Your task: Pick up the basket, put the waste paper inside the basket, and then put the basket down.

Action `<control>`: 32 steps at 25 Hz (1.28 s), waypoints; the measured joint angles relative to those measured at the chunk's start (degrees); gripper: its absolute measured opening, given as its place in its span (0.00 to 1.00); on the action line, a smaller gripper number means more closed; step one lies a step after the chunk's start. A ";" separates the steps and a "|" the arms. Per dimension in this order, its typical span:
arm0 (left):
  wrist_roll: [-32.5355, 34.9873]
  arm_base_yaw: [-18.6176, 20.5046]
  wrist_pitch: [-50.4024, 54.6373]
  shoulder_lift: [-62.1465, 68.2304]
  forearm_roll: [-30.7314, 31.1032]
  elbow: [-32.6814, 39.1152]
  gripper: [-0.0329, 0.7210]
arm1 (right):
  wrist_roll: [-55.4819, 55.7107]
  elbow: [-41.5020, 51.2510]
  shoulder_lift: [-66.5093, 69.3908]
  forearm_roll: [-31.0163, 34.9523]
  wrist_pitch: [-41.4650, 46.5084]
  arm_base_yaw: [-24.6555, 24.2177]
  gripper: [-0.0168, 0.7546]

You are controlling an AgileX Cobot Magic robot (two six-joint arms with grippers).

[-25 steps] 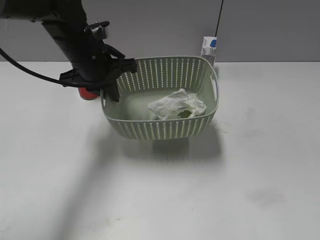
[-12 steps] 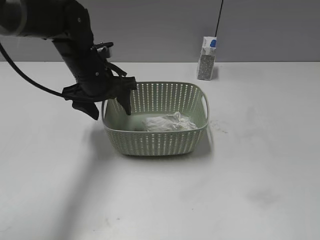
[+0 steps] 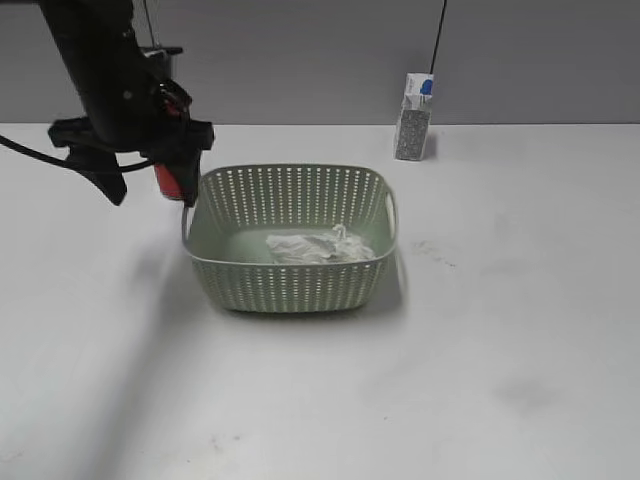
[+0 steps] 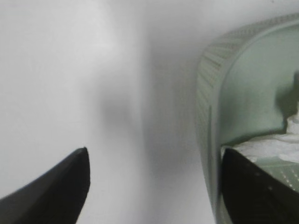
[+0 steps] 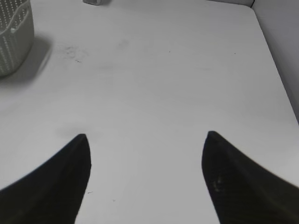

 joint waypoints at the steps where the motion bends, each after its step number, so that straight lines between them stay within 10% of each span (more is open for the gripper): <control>1: 0.60 0.30 0.37 -1.10 1.11 -0.12 0.90 | 0.19 0.23 -0.13 -0.27 -0.26 0.00 0.75; 14: 3.47 2.03 0.79 -26.36 6.23 3.44 0.79 | 2.28 0.52 -0.26 -2.17 -1.02 0.00 0.75; 32: 3.79 2.04 -7.64 -86.76 14.03 48.82 0.77 | 2.33 0.52 -0.26 -2.17 -1.06 0.00 0.72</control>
